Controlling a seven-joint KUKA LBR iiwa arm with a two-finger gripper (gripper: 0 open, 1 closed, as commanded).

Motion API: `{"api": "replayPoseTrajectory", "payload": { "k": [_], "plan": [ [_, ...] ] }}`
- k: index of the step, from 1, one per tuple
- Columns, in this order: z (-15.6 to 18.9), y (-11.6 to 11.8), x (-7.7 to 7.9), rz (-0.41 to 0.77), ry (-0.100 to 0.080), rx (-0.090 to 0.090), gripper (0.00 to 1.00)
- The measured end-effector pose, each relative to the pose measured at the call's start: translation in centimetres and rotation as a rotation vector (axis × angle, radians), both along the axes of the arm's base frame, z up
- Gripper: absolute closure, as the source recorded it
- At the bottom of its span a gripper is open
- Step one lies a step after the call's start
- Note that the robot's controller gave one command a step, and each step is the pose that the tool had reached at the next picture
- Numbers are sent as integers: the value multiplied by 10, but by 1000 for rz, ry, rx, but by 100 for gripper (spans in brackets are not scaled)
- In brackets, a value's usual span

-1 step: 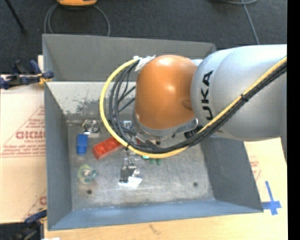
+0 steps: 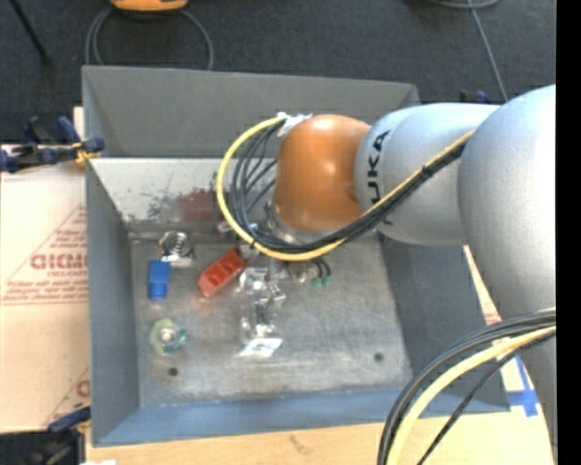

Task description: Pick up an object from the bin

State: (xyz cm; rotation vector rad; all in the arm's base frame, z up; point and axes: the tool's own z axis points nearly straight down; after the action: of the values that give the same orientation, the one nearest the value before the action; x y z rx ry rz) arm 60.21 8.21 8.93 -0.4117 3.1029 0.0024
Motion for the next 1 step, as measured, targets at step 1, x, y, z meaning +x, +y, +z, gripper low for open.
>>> {"api": "replayPoseTrajectory", "payload": {
  "k": [1],
  "plan": [
    [-6, 44, 45, -176, 11, -8, 0]
  ]
}}
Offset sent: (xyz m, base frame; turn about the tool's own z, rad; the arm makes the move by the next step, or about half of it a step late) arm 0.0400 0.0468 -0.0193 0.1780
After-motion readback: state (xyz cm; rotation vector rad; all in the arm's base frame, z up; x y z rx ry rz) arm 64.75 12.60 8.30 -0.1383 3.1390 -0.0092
